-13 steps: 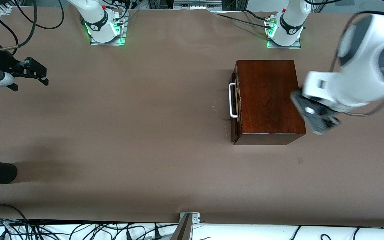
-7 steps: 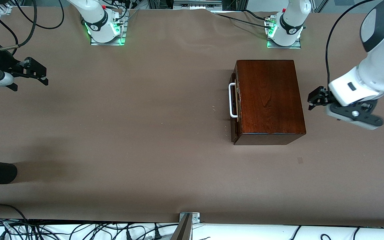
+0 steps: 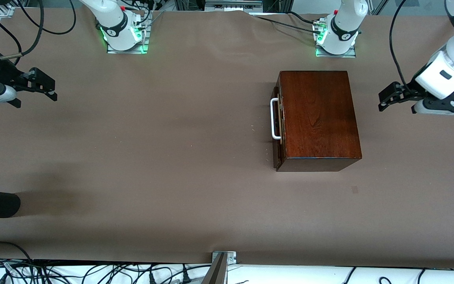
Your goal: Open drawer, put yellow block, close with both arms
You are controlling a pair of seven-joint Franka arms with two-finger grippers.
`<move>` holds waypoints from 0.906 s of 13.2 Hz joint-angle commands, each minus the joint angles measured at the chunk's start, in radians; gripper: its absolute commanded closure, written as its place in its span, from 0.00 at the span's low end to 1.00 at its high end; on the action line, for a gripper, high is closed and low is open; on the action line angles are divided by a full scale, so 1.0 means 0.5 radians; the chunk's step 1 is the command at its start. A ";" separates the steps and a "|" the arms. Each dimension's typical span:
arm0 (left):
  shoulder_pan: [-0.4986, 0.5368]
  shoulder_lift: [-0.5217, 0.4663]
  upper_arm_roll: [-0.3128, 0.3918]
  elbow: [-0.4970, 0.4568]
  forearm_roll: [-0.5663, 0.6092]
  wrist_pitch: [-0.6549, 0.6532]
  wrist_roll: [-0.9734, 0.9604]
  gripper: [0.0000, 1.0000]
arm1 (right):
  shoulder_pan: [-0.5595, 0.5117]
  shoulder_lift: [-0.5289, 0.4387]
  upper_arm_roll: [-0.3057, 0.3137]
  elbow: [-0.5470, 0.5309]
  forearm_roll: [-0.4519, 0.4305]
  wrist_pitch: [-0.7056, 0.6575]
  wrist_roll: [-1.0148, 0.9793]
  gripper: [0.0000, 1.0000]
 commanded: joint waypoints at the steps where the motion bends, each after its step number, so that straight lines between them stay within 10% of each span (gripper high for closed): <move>1: -0.027 -0.039 0.029 -0.054 -0.035 0.044 0.112 0.00 | 0.004 0.004 0.006 0.035 -0.026 -0.036 0.013 0.00; 12: -0.169 0.071 0.143 0.097 0.024 -0.035 0.094 0.00 | 0.001 0.004 0.003 0.035 -0.026 -0.036 0.013 0.00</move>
